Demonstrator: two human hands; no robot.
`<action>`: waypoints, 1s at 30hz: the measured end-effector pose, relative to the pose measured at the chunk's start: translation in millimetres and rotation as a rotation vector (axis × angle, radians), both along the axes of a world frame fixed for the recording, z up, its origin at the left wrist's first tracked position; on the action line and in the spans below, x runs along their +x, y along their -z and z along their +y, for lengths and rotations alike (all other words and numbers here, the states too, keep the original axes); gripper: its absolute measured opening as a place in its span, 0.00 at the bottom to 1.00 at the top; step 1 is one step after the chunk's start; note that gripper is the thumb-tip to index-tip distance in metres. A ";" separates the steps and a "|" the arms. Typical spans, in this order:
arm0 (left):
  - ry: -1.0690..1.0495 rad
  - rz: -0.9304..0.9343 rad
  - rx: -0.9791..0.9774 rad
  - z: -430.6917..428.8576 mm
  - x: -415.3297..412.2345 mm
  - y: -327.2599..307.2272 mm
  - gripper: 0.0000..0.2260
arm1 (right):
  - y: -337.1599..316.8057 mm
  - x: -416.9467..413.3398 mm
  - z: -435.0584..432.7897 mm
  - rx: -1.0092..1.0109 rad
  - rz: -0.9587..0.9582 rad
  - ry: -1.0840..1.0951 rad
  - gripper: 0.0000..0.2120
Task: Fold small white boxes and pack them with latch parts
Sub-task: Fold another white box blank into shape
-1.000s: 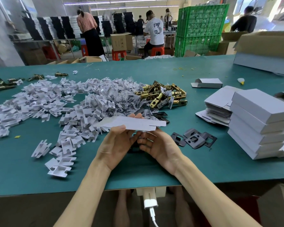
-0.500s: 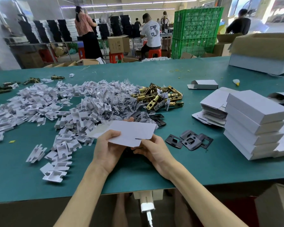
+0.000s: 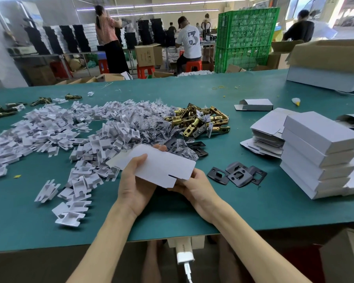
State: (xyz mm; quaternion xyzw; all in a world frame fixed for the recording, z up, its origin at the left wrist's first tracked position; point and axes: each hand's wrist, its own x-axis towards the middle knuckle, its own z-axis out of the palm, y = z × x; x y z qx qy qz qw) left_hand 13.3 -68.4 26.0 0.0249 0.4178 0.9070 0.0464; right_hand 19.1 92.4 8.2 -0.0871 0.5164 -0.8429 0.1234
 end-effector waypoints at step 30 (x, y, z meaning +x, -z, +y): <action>-0.095 -0.075 -0.269 4.9 0.9 10.2 0.56 | -2.4 3.7 4.1 0.167 0.134 0.059 0.22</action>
